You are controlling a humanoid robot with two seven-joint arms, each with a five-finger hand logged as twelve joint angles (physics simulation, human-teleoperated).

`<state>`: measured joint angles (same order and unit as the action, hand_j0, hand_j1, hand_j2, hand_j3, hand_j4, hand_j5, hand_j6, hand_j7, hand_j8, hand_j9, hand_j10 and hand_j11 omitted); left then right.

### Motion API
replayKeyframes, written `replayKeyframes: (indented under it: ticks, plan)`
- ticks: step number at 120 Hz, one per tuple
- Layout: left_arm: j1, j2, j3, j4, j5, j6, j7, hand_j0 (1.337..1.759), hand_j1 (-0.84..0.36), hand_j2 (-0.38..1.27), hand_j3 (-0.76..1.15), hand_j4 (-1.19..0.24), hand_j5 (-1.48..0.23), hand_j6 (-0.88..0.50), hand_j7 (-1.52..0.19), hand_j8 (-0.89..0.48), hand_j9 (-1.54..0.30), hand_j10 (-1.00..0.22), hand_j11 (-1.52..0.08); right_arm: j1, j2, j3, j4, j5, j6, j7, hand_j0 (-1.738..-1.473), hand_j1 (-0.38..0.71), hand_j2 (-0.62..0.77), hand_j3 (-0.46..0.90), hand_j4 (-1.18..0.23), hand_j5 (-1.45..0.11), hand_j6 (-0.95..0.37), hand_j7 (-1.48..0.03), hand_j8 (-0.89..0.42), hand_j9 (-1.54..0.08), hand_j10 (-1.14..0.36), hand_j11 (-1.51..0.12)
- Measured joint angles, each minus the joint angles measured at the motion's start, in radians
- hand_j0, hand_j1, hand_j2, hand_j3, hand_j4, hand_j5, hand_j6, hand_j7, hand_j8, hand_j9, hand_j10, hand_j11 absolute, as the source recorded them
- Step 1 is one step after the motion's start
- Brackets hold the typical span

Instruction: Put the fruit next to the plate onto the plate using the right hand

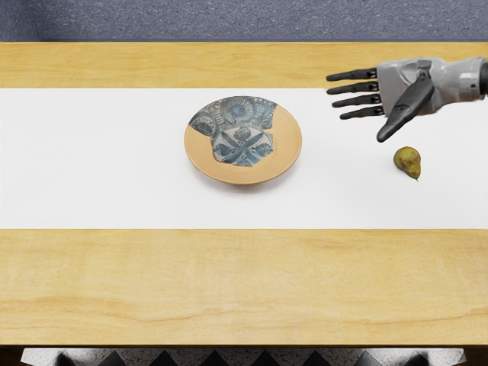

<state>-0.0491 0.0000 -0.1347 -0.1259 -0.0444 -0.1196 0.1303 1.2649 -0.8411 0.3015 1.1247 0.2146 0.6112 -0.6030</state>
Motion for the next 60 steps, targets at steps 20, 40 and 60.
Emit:
replayKeyframes:
  ticks: [20,40,60]
  plan:
    - [0.000,0.000,0.000,0.000,0.000,0.000,0.000,1.658,0.35,0.00,0.00,0.00,0.00,0.00,0.00,0.00,0.00,0.00,0.00,-0.003,-0.017,0.002,-0.001,-0.007,0.000,-0.004,-1.658,-0.35,0.00,0.00,0.00,0.00,0.00,0.00,0.00,0.00,0.00,0.00]
    - [0.000,0.000,0.000,0.000,0.000,0.000,0.000,1.658,0.35,0.00,0.00,0.00,0.00,0.00,0.00,0.00,0.00,0.00,0.00,0.006,-0.033,0.003,0.017,-0.068,-0.005,-0.007,-1.658,-0.35,0.00,0.00,0.00,0.00,0.00,0.00,0.00,0.00,0.00,0.00]
    - [0.000,0.000,0.000,0.000,0.000,0.000,0.000,1.658,0.35,0.00,0.00,0.00,0.00,0.00,0.00,0.00,0.00,0.00,0.00,0.039,-0.066,0.003,0.140,-0.204,-0.186,-0.008,-1.658,-0.35,0.00,0.00,0.00,0.00,0.00,0.00,0.00,0.00,0.00,0.00]
